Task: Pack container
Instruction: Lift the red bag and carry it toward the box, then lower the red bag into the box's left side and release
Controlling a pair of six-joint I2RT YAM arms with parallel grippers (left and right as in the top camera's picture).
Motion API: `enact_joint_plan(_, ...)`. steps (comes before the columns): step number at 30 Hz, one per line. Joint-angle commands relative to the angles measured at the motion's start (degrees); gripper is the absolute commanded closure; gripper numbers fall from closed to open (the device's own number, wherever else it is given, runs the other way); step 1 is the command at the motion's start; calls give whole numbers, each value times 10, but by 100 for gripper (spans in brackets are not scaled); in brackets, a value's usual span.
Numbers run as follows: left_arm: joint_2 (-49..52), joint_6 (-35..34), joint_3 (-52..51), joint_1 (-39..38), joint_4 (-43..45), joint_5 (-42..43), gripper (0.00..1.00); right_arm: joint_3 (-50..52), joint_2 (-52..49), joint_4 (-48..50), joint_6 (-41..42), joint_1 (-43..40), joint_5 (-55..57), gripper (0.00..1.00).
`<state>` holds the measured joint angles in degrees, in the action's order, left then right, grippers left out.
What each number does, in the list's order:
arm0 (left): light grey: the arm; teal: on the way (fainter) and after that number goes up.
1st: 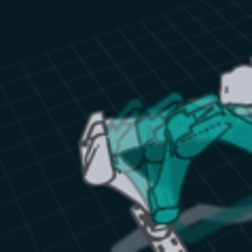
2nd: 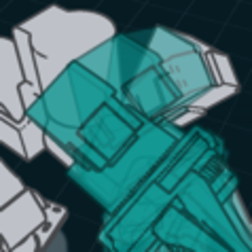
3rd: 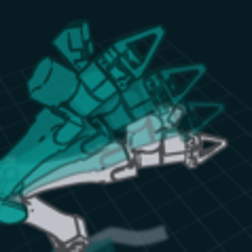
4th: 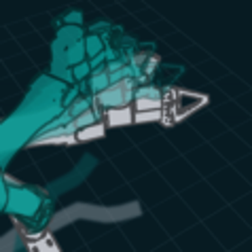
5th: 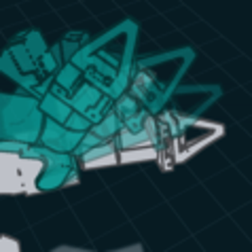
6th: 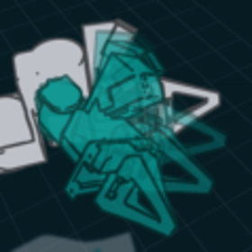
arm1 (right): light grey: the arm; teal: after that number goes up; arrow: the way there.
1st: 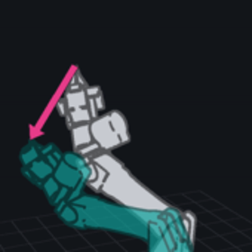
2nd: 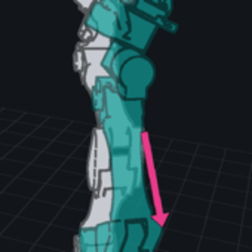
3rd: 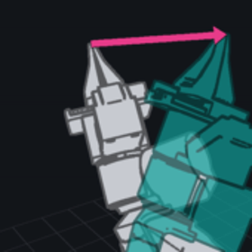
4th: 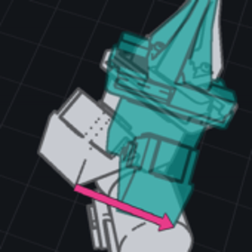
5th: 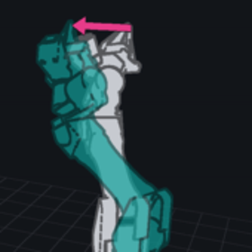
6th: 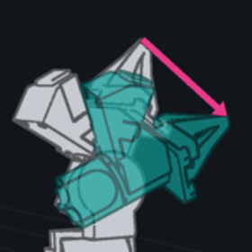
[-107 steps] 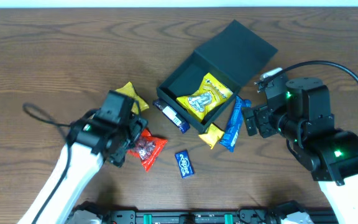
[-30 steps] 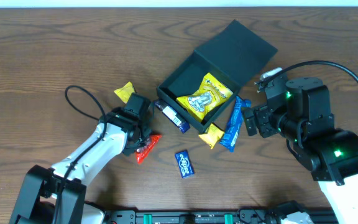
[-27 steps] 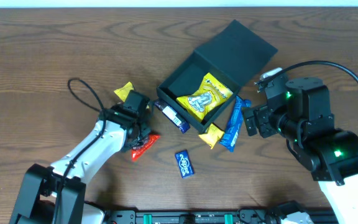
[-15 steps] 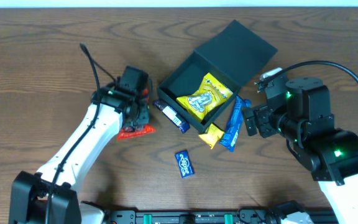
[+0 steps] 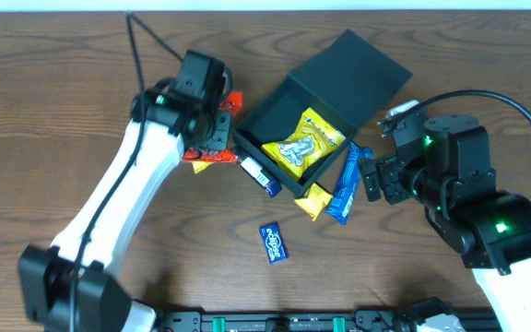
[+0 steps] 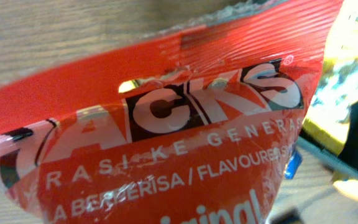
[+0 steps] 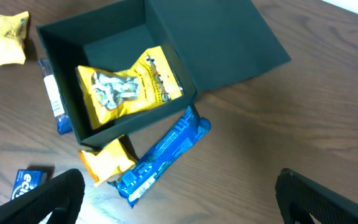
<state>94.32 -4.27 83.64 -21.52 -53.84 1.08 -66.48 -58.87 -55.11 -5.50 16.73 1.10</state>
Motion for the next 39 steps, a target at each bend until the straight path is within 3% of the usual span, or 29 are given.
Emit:
enact_joint_plan(1, 54, 91, 76, -12, -30, 5, 76, 2, 1, 0, -8, -6, 4, 1)
enact_joint_plan(5, 101, 157, 138, -31, -37, 6, 76, 2, 1, 0, -8, -6, 4, 1)
enact_joint_plan(9, 127, 175, 173, -49, -43, 50, 76, 2, 1, 0, -8, -6, 4, 1)
enact_joint_plan(15, 157, 273, 178, -68, -34, 100, 75, 2, 1, 0, -8, -6, 4, 1)
enact_joint_plan(19, 171, 302, 178, -66, -12, 101, 75, 2, 1, 0, -8, -6, 4, 1)
enact_joint_plan(23, 188, 330, 179, -66, -11, 155, 75, 2, 1, 0, -8, -6, 4, 1)
enact_joint_plan(36, 274, 334, 179, -40, 110, 203, 72, 2, 1, 0, -8, -6, 4, 1)
enact_joint_plan(39, 282, 321, 179, -39, 128, 248, 74, 2, 1, 0, -8, -6, 4, 1)
